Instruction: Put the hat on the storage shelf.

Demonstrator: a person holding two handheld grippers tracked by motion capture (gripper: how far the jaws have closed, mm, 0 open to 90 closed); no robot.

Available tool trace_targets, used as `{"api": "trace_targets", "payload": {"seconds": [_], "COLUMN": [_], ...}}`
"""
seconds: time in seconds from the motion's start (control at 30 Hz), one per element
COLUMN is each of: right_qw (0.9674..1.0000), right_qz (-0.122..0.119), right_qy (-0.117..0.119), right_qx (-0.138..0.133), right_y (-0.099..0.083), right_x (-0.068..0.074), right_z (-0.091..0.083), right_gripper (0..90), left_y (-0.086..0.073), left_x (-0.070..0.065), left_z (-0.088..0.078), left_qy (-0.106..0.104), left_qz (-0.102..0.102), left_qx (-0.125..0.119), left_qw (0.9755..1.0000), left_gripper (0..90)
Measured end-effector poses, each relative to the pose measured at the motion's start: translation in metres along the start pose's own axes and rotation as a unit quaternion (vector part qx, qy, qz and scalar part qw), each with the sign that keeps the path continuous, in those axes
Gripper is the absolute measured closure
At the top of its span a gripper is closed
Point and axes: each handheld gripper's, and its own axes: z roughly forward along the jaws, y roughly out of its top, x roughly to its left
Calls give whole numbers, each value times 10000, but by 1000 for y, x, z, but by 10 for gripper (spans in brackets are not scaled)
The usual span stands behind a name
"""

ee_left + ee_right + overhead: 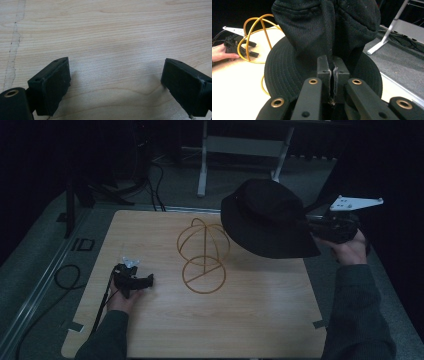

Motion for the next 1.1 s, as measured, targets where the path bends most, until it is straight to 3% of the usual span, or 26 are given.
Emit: {"api": "trace_targets", "payload": {"seconds": [0.5, 1.1], "right_qw": [9997, 9983], "right_qz": [-104, -163], "right_qy": [97, 412], "right_qx": [-178, -390], "right_y": [8, 18], "right_x": [7, 16], "right_z": [-4, 3], "right_gripper": [868, 868], "left_y": [0, 0], "left_x": [0, 0], "left_z": [0, 0], "left_qy": [1, 2], "left_qz": [0, 2], "left_qx": [0, 1], "left_qw": [10000, 10000], "left_gripper": [90, 90]}}
